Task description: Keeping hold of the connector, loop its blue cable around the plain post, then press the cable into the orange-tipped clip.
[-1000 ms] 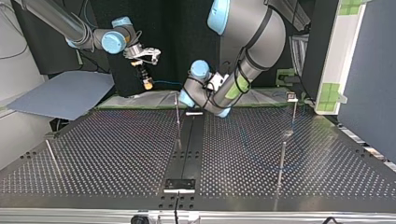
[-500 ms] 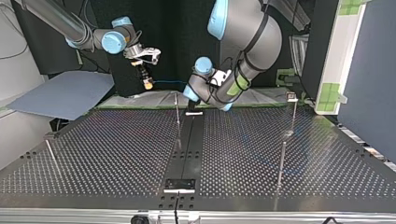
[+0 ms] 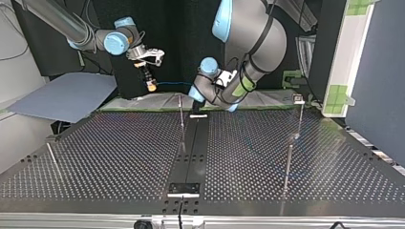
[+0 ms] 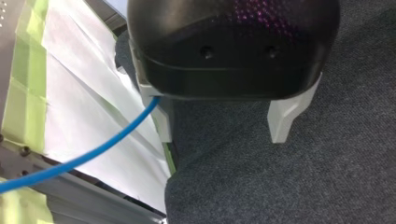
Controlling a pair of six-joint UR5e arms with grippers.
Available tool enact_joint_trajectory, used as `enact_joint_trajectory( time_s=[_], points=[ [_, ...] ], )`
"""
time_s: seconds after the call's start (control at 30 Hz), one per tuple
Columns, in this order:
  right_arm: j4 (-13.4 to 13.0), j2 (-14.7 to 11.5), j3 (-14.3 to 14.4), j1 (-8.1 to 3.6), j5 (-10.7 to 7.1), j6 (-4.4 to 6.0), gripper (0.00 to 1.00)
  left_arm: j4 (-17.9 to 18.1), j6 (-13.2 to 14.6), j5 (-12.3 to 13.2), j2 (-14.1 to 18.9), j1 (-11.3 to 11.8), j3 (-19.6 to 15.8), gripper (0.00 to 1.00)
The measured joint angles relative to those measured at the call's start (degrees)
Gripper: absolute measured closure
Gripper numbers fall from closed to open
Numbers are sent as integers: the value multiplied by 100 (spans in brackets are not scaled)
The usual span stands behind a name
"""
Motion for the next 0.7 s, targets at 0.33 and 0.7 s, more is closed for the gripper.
enact_joint_trajectory(
  time_s=[0.33,0.7],
  points=[
    [13,0,0,22,4,-6,100,132,-15,-12,-233,-6,-16,0],
    [-43,-3,3,30,9,2,100,163,-40,-162,-241,62,-24,0]
  ],
)
